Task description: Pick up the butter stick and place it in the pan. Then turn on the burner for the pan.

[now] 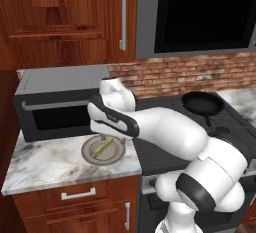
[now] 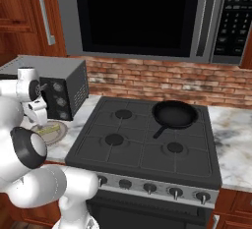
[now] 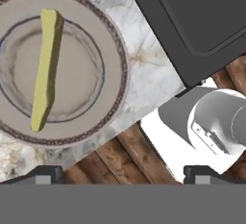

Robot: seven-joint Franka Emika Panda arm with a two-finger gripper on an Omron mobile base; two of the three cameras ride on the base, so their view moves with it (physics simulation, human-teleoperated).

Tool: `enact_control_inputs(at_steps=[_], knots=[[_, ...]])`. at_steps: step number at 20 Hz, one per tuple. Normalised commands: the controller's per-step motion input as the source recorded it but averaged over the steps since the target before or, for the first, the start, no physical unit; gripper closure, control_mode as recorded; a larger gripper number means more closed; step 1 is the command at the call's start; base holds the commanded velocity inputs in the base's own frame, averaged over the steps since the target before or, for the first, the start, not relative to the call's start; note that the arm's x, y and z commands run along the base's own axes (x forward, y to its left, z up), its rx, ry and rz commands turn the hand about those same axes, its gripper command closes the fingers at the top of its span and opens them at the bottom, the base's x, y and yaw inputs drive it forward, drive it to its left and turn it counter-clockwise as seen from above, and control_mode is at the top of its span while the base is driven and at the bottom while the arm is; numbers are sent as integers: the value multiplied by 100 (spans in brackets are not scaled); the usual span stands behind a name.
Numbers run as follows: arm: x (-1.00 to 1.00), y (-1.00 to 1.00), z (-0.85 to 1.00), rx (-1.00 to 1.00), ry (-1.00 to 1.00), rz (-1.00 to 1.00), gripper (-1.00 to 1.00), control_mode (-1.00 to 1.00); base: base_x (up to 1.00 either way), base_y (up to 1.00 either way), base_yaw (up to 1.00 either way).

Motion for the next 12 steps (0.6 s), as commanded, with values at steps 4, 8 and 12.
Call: enact_control_inputs(at_steps=[4, 8, 12], knots=[[3, 0, -24, 0, 0, -19, -100, -100, 0, 0, 0], [15, 0, -18, 0, 0, -13, -100, -100, 0, 0, 0], [20, 2, -19, -2, 0, -7, -100, -100, 0, 0, 0]])
